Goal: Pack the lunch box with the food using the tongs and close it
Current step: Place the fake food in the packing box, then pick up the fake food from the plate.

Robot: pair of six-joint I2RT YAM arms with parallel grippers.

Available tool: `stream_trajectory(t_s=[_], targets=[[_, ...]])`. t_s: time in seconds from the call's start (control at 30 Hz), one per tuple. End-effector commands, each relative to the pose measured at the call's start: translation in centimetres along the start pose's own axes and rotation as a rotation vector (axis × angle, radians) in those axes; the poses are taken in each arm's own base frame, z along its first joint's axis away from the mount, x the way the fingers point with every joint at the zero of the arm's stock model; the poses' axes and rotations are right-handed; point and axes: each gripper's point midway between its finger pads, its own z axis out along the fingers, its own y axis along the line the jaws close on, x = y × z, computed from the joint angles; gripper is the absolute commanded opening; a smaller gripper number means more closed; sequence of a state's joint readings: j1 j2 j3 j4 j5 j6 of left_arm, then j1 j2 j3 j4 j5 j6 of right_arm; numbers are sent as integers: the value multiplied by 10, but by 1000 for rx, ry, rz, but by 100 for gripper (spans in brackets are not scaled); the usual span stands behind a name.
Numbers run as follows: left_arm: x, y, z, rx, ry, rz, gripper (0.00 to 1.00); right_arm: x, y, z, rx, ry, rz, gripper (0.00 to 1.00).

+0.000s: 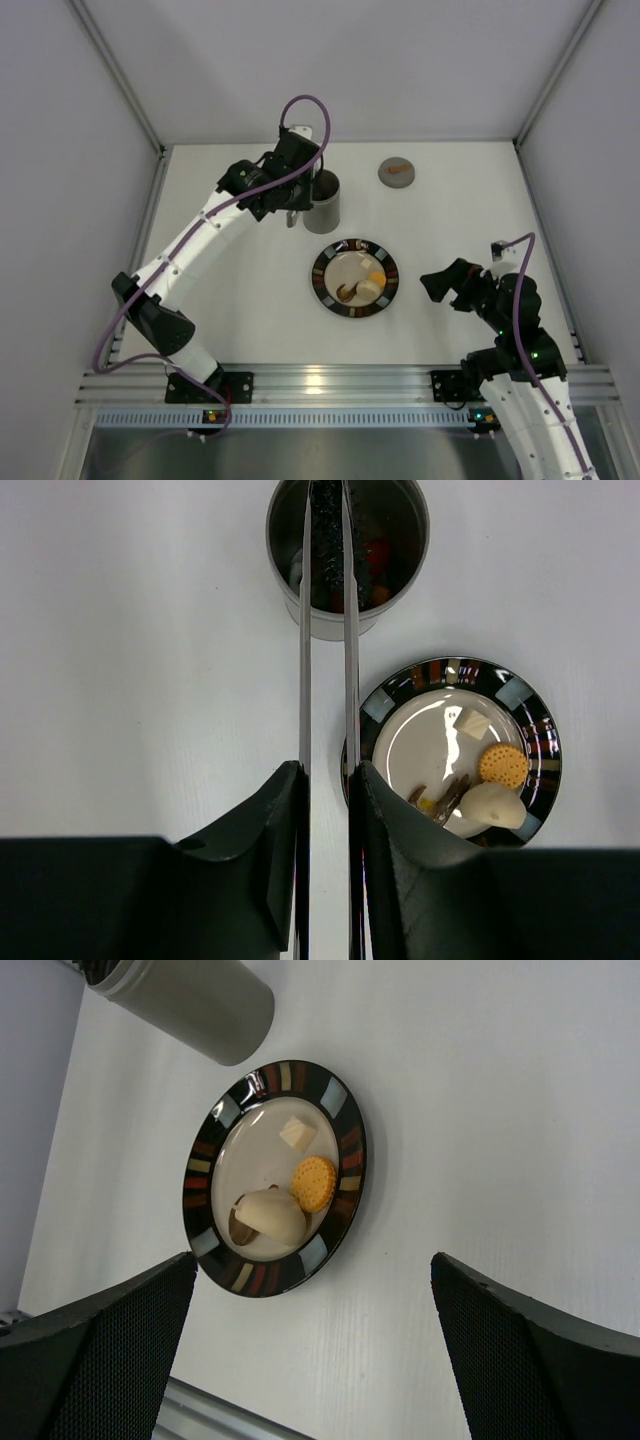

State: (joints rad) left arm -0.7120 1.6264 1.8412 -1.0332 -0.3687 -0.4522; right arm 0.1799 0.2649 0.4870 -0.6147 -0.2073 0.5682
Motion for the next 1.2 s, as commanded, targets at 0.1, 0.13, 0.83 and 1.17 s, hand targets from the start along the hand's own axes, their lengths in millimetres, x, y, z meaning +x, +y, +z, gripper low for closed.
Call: stream_trajectory(t_s=[0.1, 0.13, 0.83, 1.17], targets=[[-18, 1, 11, 13, -58, -16, 27, -15, 8, -5, -17, -42, -20, 100], [-17, 2, 12, 8, -54, -12, 27, -15, 8, -6, -17, -44, -20, 99], [-8, -16, -12, 130, -47, 20, 48, -14, 7, -4, -14, -42, -15, 99], [74, -57, -67, 279, 9, 140, 53, -13, 6, -2, -14, -42, -9, 99]])
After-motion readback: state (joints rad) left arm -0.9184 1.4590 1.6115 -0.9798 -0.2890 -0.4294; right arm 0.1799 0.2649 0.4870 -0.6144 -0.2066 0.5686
